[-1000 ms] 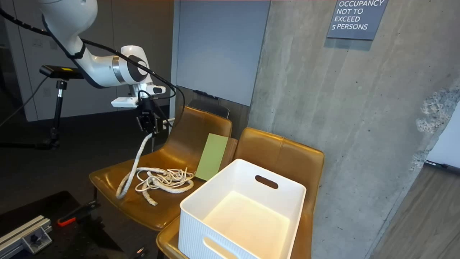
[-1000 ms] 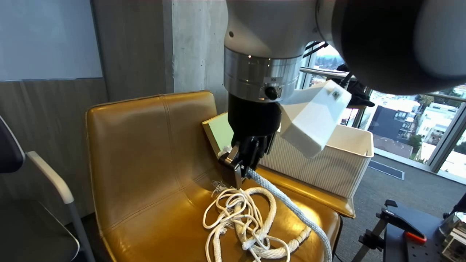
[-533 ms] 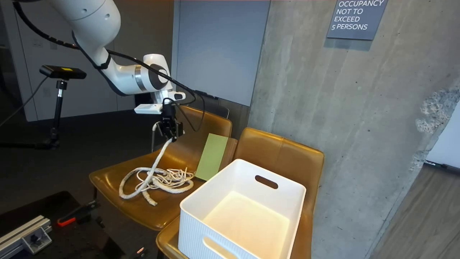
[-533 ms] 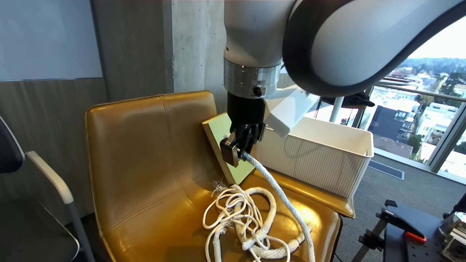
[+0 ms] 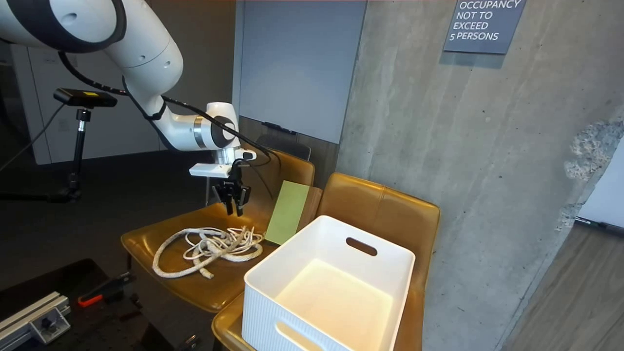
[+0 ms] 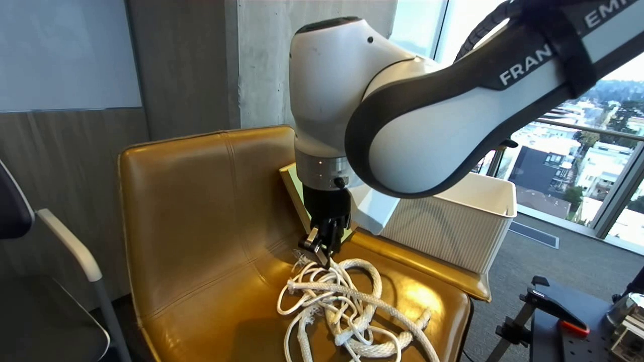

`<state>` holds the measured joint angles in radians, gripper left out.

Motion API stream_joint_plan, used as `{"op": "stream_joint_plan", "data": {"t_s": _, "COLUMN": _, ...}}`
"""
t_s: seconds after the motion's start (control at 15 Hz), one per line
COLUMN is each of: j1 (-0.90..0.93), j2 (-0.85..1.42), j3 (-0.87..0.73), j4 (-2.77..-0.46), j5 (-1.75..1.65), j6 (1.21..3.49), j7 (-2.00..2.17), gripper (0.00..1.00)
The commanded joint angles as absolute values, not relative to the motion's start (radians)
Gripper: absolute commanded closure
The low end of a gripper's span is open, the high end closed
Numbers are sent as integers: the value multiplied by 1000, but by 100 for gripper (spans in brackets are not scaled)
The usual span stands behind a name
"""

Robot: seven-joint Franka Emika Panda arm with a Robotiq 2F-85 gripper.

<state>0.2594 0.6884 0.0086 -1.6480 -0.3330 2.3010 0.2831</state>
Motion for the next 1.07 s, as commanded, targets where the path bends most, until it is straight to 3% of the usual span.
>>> {"op": "stream_joint_plan", "data": {"t_s": 0.0, "j1": 278, "j2": 671, "j3": 5, "j4": -1612, "j5": -315, "j6": 2252, "j7": 254, "gripper": 29}}
{"op": "stream_joint_plan", "data": {"t_s": 0.27, "j1": 264, "j2": 613, "j3": -2, "j4": -1618, "j5": -293, "j6": 2209, "j7": 273, "gripper": 1}}
{"op": "stream_joint_plan", "data": {"t_s": 1.0, "j1": 155, "j2": 384, "j3": 7, "j4": -1723, "j5": -104, "j6": 2068, "j7": 311, "gripper": 0}}
